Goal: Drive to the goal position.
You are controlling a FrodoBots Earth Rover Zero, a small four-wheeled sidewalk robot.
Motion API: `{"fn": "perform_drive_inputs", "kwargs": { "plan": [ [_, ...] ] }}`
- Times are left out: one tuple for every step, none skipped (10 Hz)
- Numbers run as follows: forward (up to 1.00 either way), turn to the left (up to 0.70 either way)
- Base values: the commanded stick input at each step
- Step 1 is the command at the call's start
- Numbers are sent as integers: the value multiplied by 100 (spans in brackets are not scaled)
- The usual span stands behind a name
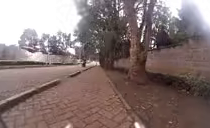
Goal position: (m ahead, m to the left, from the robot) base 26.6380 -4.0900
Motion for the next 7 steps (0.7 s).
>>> {"fn": "perform_drive_inputs", "kwargs": {
  "plan": [
    [50, 0],
    [50, 0],
    [50, 0],
    [50, 6],
    [50, 7],
    [50, 2],
    [50, 1]
  ]
}}
